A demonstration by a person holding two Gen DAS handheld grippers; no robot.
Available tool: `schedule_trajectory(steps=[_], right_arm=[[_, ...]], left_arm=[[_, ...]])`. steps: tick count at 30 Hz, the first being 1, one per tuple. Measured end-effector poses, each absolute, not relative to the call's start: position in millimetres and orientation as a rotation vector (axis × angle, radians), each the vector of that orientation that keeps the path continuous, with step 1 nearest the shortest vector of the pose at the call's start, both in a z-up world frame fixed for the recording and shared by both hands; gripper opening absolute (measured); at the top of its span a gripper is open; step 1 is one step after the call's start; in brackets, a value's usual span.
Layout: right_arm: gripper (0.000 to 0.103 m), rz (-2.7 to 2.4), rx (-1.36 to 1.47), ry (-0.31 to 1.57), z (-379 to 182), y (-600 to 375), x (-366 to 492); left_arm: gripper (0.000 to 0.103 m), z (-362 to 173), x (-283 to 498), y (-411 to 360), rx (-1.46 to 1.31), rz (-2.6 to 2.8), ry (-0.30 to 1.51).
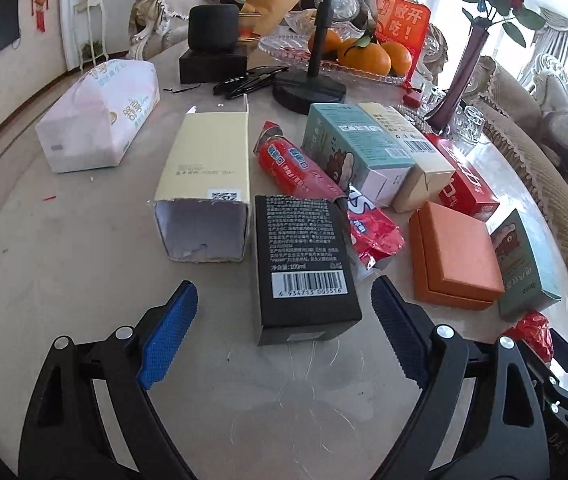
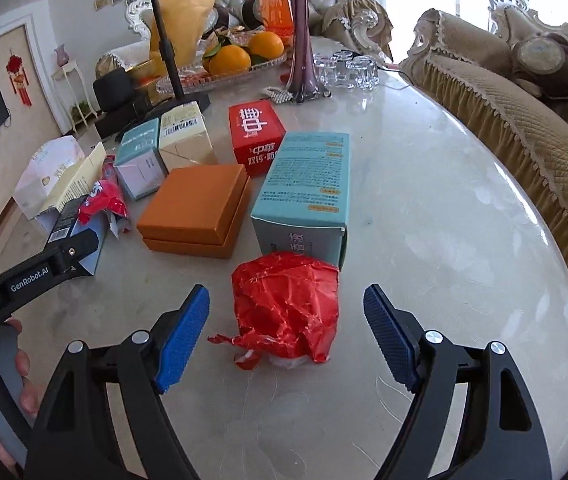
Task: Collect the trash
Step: 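Grasp the black barcode box with the left tool while the right tool grasps the red crumpled bag, then carry the black box and red bag over the wastebasket and open both tools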
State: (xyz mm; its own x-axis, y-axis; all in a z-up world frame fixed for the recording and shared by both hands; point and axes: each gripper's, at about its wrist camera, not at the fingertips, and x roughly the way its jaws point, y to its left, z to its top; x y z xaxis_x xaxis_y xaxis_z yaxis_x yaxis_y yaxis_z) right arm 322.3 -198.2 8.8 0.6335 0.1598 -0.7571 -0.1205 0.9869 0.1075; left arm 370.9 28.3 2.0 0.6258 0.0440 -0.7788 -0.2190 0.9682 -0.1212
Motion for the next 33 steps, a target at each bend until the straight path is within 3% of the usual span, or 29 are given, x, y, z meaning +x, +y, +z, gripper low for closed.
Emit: schedule_trajectory(steps=[3,4,6,9,12,23,33], right_arm=[[0.075,0.151,0.053,0.881,7.0,-199.8,325.3],[0.075,0.149,0.058,0.888,6.0,-200.3,327.1],[0.072,0.147,0.063,0.902,4.2,-201.7,328.2],[0.048,0.136,0.035,0.906,4.0,-200.6,326.0],[0.039,0.137,0.037,0.905,4.0,-202.1,322.8],[0.036,0.221,0.111,0.856,30.0,-216.0,275.1],[0.036,0.363,0.036,0.723,73.0,-214.5,132.2]], left_arm=[[0.080,-1.3,372.9,28.7,-0.213,0.127,0.901],[0.063,-0.2,372.3,29.3,-0.211,0.123,0.893],[0.044,0.5,371.7,35.0,-0.233,0.118,0.885],[0.043,0.3,370.9,39.1,-0.241,0.093,0.884],[0.042,0.5,365.8,35.7,-0.219,0.086,0.876],[0.041,23.5,310.9,33.2,-0.209,-0.024,0.838],[0.041,65.1,141.7,16.7,-0.104,-0.251,0.781]])
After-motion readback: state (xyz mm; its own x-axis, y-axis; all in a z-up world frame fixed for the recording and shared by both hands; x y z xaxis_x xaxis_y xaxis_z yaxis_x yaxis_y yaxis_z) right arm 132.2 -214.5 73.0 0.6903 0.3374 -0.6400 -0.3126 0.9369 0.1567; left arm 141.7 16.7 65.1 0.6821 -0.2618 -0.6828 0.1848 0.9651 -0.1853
